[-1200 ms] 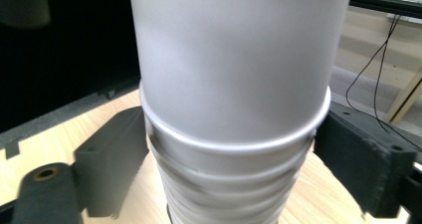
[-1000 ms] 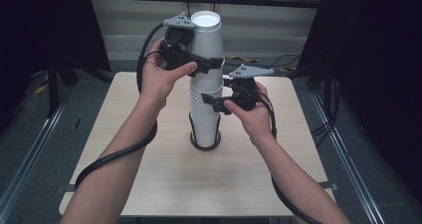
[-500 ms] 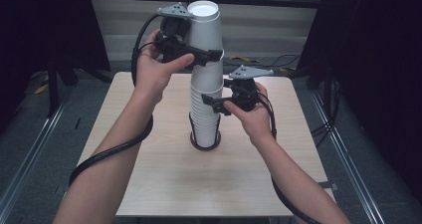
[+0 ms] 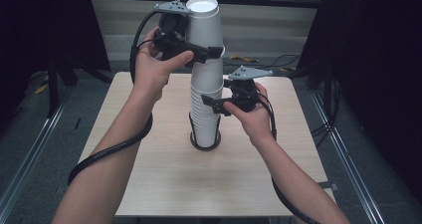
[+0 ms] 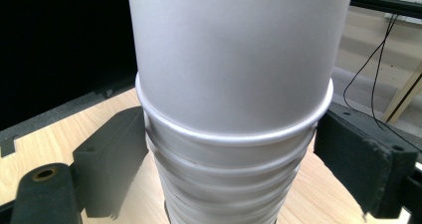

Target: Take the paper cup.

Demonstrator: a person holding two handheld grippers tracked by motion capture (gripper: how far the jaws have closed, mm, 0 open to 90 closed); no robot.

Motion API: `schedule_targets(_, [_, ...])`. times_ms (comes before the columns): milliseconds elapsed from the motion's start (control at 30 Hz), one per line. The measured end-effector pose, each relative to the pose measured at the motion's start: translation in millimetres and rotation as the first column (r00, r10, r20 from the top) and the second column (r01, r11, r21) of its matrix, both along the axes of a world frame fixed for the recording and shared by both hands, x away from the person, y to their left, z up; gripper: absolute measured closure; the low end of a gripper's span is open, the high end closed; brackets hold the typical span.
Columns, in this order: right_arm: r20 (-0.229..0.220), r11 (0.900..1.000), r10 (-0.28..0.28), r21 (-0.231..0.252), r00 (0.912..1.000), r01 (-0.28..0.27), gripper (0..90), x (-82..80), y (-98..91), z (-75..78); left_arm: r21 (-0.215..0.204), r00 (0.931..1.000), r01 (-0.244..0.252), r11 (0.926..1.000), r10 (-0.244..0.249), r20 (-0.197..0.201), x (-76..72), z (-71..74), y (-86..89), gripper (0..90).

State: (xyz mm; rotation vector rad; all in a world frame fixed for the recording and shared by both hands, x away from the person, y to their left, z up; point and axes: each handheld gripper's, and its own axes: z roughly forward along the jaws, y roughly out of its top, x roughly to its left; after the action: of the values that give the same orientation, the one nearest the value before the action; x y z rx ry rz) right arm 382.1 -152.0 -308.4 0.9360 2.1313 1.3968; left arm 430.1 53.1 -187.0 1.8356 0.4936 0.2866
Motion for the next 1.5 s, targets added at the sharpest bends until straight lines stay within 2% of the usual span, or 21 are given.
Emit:
schedule_targets(433, [-0.009, 1.0, 0.004, -0.002, 0.9999, -0.004, 12.7, 0.1, -0.1, -2.5, -0.017, 0.9999, -0.012, 0.9998, 0.012, -0.009, 0.2, 5.6, 4.0, 14.1])
schedule_targets(700, [-0.003, 1.0, 0.003, -0.008, 1.0, -0.003, 13.0, -0.4, 0.2, -2.0, -0.031, 1.0, -0.006, 0.9995, 0.006, -0.002, -0.7, 7.9, 3.1, 14.1])
schedule_targets(800, [-0.006, 1.0, 0.004, -0.007, 1.0, -0.004, 13.0, -0.4, 0.0, -2.2, -0.021, 1.0, 0.0, 0.9998, 0.0, 0.007, -1.1, 8.4, 3.8, 14.1])
schedule_targets(900, [-0.007, 0.9999, 0.005, -0.01, 1.0, -0.005, 13.1, -0.8, -0.1, -2.4, -0.04, 1.0, -0.002, 0.9992, 0.002, 0.005, -1.6, 9.1, 5.9, 14.0])
schedule_targets(1033, [-0.004, 0.9999, 0.006, -0.013, 1.0, -0.006, 13.1, -0.8, -0.3, -2.7, -0.033, 1.0, -0.001, 0.9995, 0.001, 0.003, -2.0, 8.5, 7.3, 14.1])
schedule_targets(1467, [-0.004, 0.9998, 0.008, -0.018, 1.0, -0.008, 12.8, -0.6, -0.3, -3.4, -0.035, 0.9999, -0.009, 0.9993, 0.009, -0.013, -4.9, 9.7, 27.3, 13.9])
schedule_targets(1500, [-0.004, 0.9998, 0.008, -0.017, 1.0, -0.008, 12.8, -0.6, -0.4, -3.7, -0.026, 0.9998, -0.011, 0.9996, 0.011, -0.014, -5.1, 9.0, 30.5, 13.9])
